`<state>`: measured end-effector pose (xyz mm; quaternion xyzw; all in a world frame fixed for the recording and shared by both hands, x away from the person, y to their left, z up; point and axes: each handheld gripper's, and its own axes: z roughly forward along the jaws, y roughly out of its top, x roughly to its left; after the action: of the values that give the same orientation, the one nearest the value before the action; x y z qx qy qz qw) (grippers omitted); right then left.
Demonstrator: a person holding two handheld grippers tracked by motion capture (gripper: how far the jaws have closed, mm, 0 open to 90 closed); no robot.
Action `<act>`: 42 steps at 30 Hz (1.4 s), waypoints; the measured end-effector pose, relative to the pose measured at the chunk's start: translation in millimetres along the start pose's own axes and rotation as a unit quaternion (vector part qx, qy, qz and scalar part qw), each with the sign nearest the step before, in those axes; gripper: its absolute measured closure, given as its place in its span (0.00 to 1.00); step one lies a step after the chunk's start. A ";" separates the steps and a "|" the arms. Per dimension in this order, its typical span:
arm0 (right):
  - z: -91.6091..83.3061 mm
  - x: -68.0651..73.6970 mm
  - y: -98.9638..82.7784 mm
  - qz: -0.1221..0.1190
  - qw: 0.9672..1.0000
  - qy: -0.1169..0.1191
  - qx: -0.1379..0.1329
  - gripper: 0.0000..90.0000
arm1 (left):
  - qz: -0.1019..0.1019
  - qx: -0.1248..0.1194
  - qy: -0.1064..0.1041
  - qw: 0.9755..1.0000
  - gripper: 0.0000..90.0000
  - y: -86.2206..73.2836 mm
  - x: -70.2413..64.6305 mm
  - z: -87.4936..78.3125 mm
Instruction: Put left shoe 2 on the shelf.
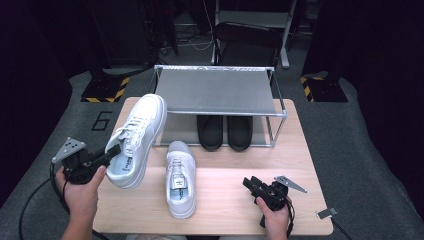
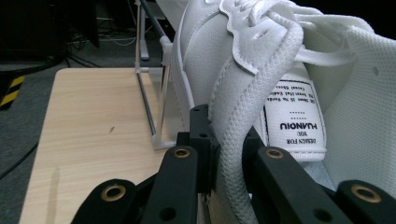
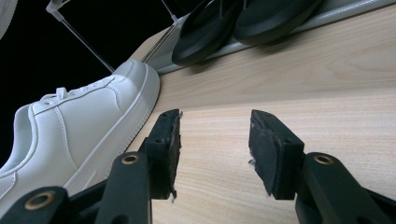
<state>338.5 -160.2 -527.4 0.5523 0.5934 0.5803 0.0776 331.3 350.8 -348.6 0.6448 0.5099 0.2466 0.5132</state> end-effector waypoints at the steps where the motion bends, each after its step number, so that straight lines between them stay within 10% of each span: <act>1: -0.3 -0.5 0.0 -0.001 1.000 0.000 0.000 0.59 | -0.001 -0.002 -0.001 1.000 0.92 2.4 -0.8 3.2; 18: -5.3 -1.8 2.4 -0.001 1.000 -0.012 -0.011 0.59 | 0.006 0.006 -0.010 1.000 0.92 51.3 -14.2 66.9; 27: -5.4 -0.4 1.8 -0.006 1.000 -0.017 -0.014 0.59 | -0.022 0.006 -0.023 0.999 0.92 77.4 -19.3 100.5; 42: -8.7 6.9 -2.4 -0.008 1.000 -0.019 -0.005 0.59 | -0.014 0.008 0.000 1.000 0.92 124.0 -36.6 147.0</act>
<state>328.2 -159.6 -522.8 0.5583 0.5936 0.5715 0.0963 492.1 262.9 -279.5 0.6416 0.5208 0.2351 0.5117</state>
